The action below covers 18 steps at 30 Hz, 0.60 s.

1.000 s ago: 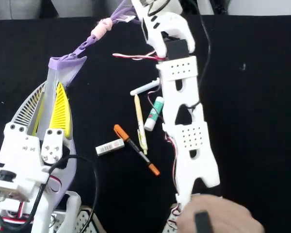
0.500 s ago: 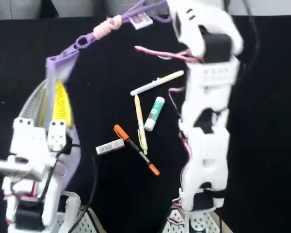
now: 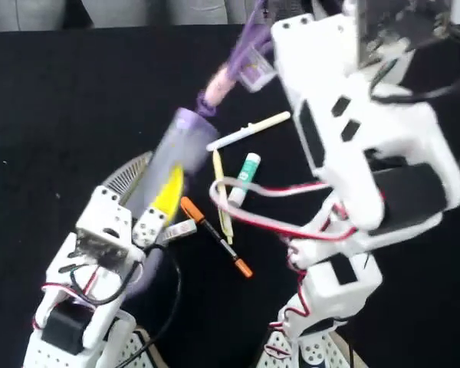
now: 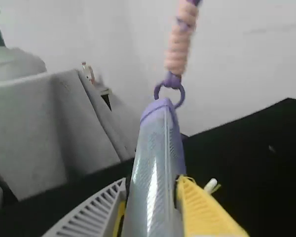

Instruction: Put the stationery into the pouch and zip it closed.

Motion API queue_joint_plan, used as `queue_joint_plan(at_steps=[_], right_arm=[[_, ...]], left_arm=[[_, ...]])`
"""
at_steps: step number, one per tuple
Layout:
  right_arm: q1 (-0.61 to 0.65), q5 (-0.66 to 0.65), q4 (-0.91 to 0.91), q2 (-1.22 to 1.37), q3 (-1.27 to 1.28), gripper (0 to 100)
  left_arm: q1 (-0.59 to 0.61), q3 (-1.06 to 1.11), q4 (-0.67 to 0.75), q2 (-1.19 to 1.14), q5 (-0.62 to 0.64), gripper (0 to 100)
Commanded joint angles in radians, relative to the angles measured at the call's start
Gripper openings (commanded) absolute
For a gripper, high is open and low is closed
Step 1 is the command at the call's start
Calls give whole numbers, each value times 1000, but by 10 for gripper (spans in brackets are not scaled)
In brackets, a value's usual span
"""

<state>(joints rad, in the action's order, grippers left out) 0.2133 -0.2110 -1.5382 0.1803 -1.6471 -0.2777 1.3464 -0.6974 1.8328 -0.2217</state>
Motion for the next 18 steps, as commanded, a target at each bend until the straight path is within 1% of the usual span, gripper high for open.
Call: queue_joint_plan(at_steps=[1, 5, 9, 12, 14, 18], right_arm=[[64, 9, 55, -99, -1, 11], [117, -69, 66, -127, 1, 11], [149, -115, 153, -154, 19, 11], [175, -141, 241, -199, 101, 11], [209, -153, 262, -248, 176, 11], [304, -167, 261, -371, 338, 11]], left_arm=[[-7, 28, -114, -8, -20, 212], [-7, -39, -144, -8, -23, 216], [2, -145, -192, -8, -34, 217], [4, -257, -261, -8, -106, 217], [4, -328, -319, -8, -141, 217], [-4, -383, -404, -8, -158, 217]])
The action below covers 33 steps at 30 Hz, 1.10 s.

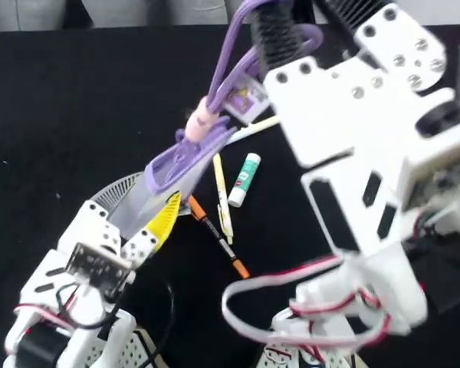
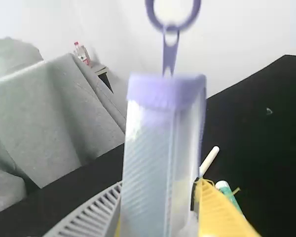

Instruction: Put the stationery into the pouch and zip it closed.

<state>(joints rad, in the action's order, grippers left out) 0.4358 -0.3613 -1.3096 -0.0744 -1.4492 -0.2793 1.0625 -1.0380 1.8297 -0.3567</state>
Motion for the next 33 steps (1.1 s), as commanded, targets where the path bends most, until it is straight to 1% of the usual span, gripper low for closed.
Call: queue_joint_plan(at_steps=[1, 5, 10, 12, 15, 17, 20, 27, 33], right_arm=[[101, -17, 34, -145, 183, 11], [172, -17, 34, -228, 357, 11], [178, -17, 40, -268, 513, 11], [178, -17, 34, -268, 529, 11], [175, -12, 34, -263, 532, 11], [175, -11, 34, -263, 532, 11], [176, -9, 32, -268, 532, 11], [178, -9, 11, -262, 533, 11], [178, -8, 6, -262, 533, 11]], left_arm=[[-4, -99, -77, -5, -25, 217], [-5, -94, -97, -5, -25, 216], [-15, -107, -103, -5, -57, 213], [-56, -137, -141, -5, -81, 213], [-150, -216, -241, -6, -98, 216], [-182, -262, -292, -6, -98, 216], [-183, -309, -338, -6, -100, 217], [-183, -404, -377, -6, -98, 213], [-194, -380, -393, -23, -100, 213]])
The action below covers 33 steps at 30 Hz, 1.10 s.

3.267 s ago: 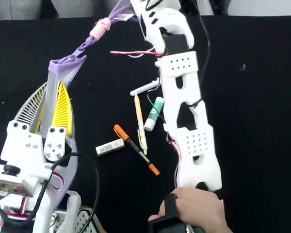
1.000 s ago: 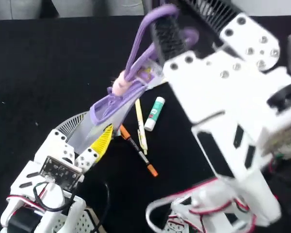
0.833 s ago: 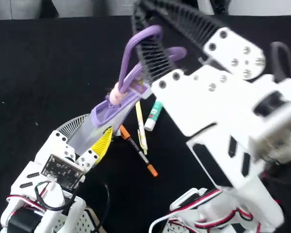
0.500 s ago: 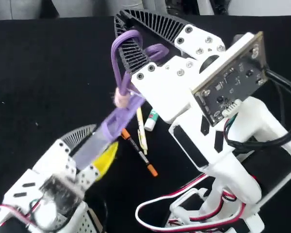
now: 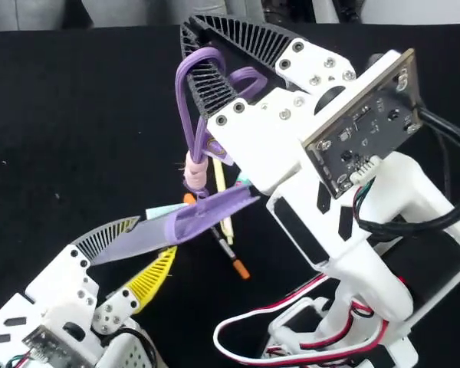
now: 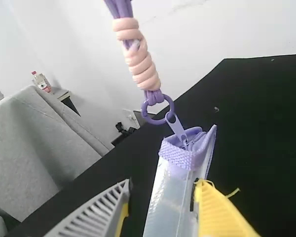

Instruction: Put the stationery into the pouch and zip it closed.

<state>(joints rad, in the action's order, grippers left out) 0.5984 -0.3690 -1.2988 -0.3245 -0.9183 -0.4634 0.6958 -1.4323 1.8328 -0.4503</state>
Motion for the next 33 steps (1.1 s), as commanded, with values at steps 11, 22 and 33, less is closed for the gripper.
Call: queue_joint_plan(at_steps=[11, 22, 33], right_arm=[[17, 0, -48, -18, 1, 11], [17, 0, -51, -19, 1, 11], [17, 0, -51, -19, 1, 11]], left_arm=[[-183, -116, 0, -313, -6, 213], [-183, -79, -8, -377, -8, 212], [-182, -84, -31, -302, -8, 46]])
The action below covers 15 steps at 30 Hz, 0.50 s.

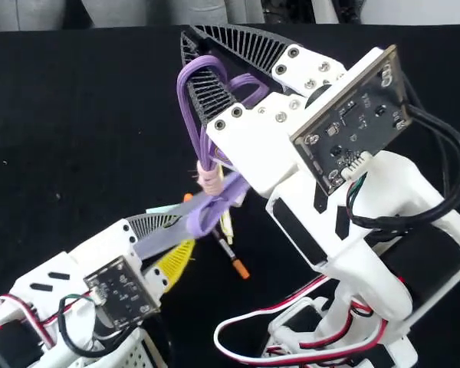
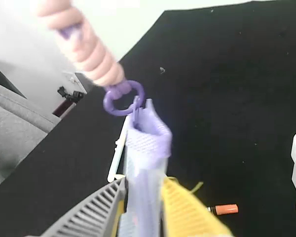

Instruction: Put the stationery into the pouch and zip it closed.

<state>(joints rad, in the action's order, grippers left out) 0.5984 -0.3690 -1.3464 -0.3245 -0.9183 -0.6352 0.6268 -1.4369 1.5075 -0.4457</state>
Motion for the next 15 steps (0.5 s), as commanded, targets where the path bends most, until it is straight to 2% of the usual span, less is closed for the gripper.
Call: queue_joint_plan(at_steps=[1, 10, 13, 15], right_arm=[[17, 0, -3, -19, 1, 11], [9, -8, -15, -16, 2, 11], [-49, -9, -43, -12, 4, 11], [-106, -9, -37, -12, 31, 11]], left_arm=[[-10, -18, -41, 26, -12, 34], [-12, -174, -261, 37, -48, 29], [-2, -286, -322, 37, -83, 29], [64, -349, -324, 38, -87, 29]])
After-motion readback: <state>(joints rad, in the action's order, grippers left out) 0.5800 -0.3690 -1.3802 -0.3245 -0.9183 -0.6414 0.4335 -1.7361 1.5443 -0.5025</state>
